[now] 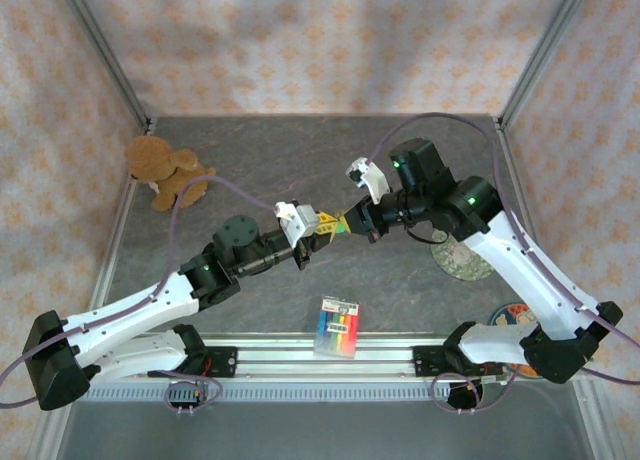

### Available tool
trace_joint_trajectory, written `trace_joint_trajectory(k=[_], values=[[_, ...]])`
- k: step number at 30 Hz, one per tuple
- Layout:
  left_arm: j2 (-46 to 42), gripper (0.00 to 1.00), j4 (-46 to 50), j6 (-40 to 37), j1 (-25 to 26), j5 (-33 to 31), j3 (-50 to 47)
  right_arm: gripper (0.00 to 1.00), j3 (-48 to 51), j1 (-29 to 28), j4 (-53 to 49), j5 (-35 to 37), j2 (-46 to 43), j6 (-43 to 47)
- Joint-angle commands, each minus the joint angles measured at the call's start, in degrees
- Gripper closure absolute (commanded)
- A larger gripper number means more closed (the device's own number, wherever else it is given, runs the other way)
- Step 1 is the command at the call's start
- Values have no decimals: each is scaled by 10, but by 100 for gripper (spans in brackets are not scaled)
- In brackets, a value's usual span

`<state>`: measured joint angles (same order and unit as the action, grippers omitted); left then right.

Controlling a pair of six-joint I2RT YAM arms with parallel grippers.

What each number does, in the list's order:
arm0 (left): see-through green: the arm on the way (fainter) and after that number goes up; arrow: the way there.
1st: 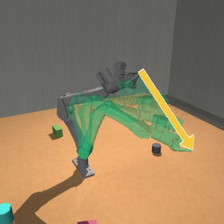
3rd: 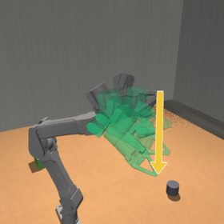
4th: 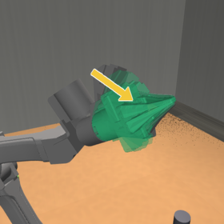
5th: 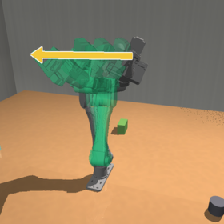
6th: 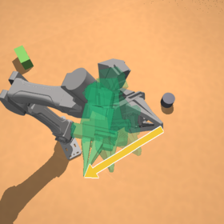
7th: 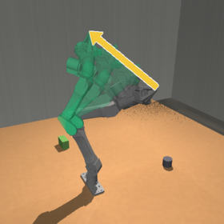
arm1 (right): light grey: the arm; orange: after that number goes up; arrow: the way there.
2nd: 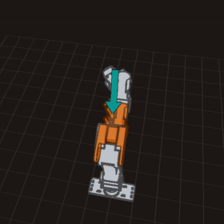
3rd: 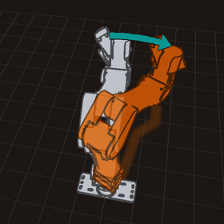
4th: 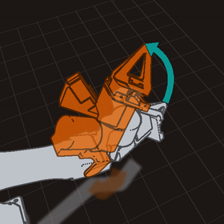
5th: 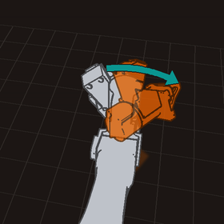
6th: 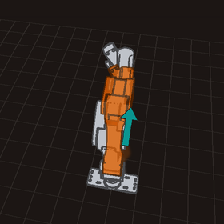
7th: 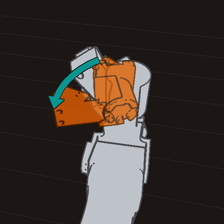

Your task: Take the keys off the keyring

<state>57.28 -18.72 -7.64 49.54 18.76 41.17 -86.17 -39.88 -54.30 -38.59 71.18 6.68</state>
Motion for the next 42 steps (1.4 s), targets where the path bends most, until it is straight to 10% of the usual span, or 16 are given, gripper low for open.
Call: trace_joint_trajectory(k=[1,36,42], values=[[2,90,-10,-12,7,-22,18,100,9,-4,14,-8,-15,-2],[-68,100,-49,-4,13,-37,-49,100,20,-2,50,40,-22,-51],[-78,72,-46,12,13,-37,-71,100,-3,-3,20,32,-7,-30]])
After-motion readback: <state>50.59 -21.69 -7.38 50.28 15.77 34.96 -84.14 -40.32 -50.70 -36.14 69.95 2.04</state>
